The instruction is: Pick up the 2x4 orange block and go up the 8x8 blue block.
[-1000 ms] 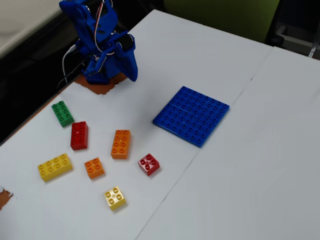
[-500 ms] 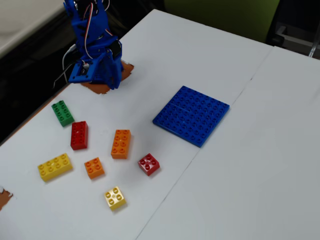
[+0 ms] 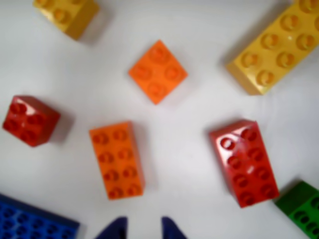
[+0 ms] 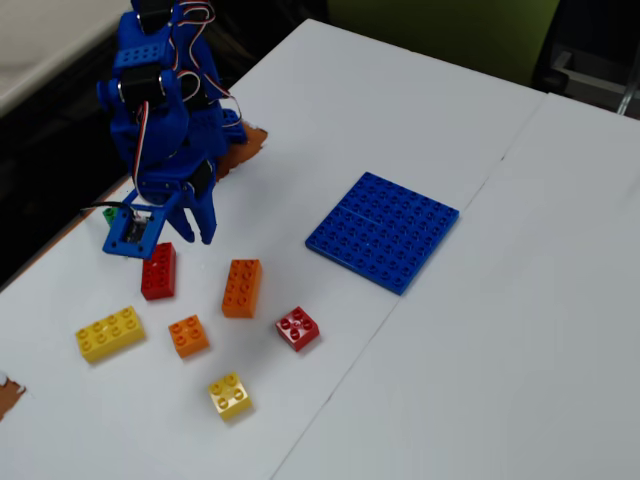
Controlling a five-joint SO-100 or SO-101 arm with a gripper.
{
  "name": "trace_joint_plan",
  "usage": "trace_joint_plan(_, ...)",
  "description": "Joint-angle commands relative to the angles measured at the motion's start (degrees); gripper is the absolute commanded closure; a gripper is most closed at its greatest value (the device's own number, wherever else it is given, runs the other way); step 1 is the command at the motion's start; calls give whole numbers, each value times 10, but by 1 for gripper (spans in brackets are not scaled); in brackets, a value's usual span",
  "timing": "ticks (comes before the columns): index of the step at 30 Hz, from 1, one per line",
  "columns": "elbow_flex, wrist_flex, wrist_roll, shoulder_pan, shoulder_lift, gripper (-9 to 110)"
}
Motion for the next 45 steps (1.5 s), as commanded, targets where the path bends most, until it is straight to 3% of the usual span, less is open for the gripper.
trace_joint_plan(1, -48, -24, -10, 12, -31, 92)
trace_joint_plan(16, -93, -51, -40, -20, -144, 87)
trace_joint_plan(27, -86, -66, -52, -37, -178, 76)
trace_joint_plan(45, -76, -66, -85, -40, -224, 76)
